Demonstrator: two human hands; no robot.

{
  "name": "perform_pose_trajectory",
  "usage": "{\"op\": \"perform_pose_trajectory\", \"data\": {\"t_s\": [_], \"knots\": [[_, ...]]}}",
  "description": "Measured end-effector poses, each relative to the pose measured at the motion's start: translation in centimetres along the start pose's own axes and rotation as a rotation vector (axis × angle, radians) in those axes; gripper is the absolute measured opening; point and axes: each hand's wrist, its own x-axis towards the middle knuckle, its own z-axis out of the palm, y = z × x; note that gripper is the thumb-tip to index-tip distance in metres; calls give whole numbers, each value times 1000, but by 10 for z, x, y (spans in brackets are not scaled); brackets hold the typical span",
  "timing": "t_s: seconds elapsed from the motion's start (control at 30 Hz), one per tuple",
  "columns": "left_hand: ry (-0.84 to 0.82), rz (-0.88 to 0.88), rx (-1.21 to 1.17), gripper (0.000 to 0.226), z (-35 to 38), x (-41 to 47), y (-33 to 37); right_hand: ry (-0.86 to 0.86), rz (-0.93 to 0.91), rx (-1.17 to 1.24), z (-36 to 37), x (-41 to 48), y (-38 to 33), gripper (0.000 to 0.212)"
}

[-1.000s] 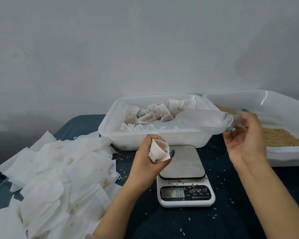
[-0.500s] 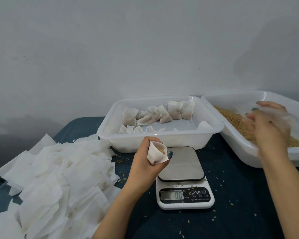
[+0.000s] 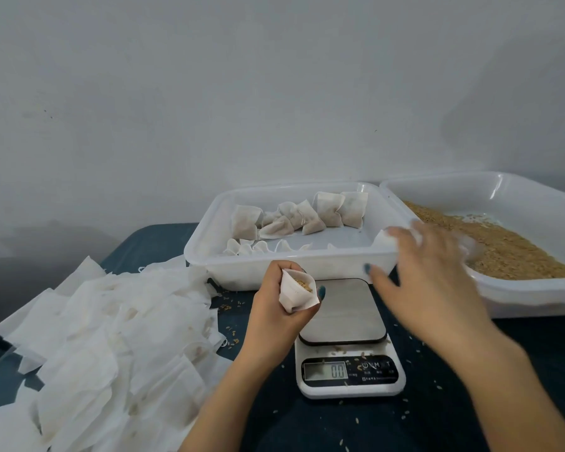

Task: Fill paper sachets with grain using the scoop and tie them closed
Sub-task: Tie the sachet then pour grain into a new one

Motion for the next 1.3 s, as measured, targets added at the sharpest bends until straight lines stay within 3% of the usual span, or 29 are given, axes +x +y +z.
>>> {"op": "perform_pose_trajectory", "data": {"t_s": [0.1, 0.23, 0.5, 0.67, 0.93, 1.03, 1.2, 1.3], "knots": [[22, -12, -9, 33, 0, 0, -3, -78, -121, 271, -2, -24, -41, 32], [23, -40, -34, 39, -1, 1, -7, -86, -224, 249, 9, -34, -60, 20], [49, -12, -27, 41, 1, 1, -3, -37, -196, 232, 12, -22, -55, 11], [-17, -4, -30, 55, 1, -1, 0, 159, -267, 155, 5, -8, -48, 9], [-39, -7, -139, 29, -6, 6, 0, 368, -489, 162, 0, -3, -30, 18], [-23, -11, -109, 27, -3, 9, 0, 318, -467, 277, 6, 3, -23, 14], [49, -32, 32, 23, 10, 18, -4, 185, -264, 643, 31, 15, -4, 9], [55, -73, 83, 23, 17, 20, -11, 153, -167, 713, 52, 16, 11, 21]]}}
